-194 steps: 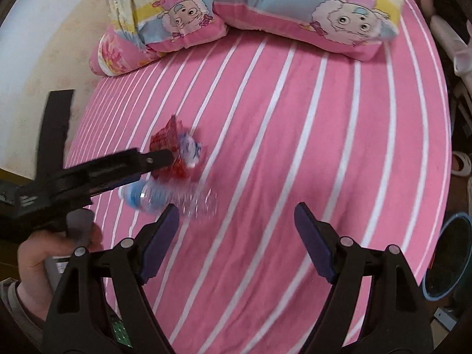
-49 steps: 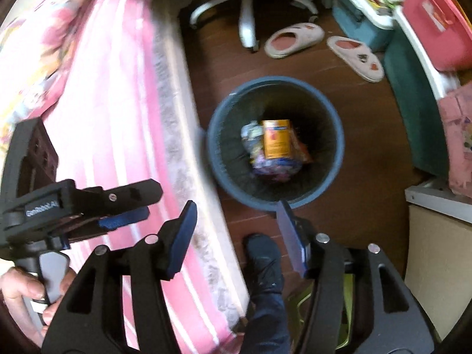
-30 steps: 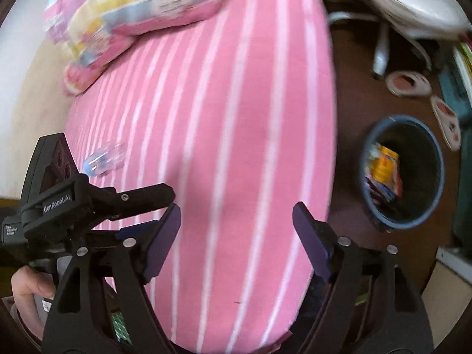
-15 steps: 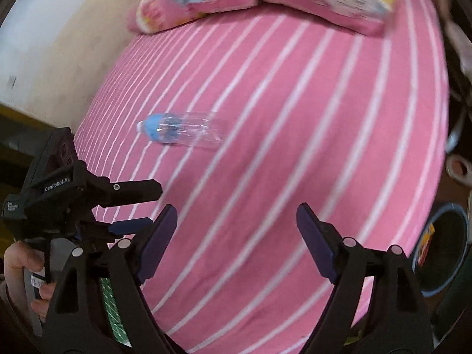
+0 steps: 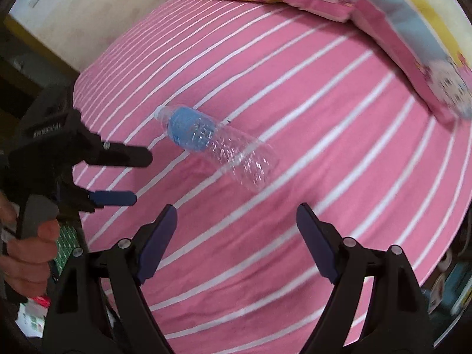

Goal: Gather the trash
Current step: 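Grasp the clear water bottle with both tools, left at the cap end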

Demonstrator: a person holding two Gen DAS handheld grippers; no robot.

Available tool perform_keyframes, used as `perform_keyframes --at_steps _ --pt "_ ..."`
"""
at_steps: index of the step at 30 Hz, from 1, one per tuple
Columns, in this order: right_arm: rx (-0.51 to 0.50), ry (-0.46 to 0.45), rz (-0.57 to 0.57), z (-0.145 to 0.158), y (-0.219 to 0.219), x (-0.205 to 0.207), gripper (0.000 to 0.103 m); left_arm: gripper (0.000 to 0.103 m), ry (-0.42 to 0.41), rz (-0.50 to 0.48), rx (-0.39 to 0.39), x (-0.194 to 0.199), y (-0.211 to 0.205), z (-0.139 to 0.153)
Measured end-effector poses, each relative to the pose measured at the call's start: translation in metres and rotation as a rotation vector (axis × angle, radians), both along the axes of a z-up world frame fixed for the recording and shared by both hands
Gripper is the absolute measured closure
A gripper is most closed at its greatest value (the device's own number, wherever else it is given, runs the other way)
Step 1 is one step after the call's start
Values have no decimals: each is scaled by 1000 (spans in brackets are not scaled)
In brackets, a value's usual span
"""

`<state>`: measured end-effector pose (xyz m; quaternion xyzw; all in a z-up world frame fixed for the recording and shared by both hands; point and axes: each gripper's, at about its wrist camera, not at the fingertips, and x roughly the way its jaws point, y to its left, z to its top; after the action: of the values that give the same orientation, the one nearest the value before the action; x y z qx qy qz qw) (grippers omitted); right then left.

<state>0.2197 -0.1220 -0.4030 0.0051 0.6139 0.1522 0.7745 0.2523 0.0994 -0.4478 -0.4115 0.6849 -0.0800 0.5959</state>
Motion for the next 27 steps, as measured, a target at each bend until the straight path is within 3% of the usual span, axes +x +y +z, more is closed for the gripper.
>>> perform_keyframes --at_steps 9,17,18,19,21,27 --pt "-32 32 98 -38 28 55 21 14 15 9 -5 59 3 -44" --pt "-27 164 244 -101 55 90 21 15 59 -28 10 100 -3 -94" --pt "-41 192 256 -114 58 91 20 17 71 -39 15 102 -6 -101" --pt "-44 215 268 -122 60 91 21 27 82 -50 19 102 -8 -106" --pt "-47 255 297 -137 67 85 27 35 86 -75 70 101 -12 -110" --pt "19 252 223 -130 60 58 34 40 64 -99 56 82 -16 -103"
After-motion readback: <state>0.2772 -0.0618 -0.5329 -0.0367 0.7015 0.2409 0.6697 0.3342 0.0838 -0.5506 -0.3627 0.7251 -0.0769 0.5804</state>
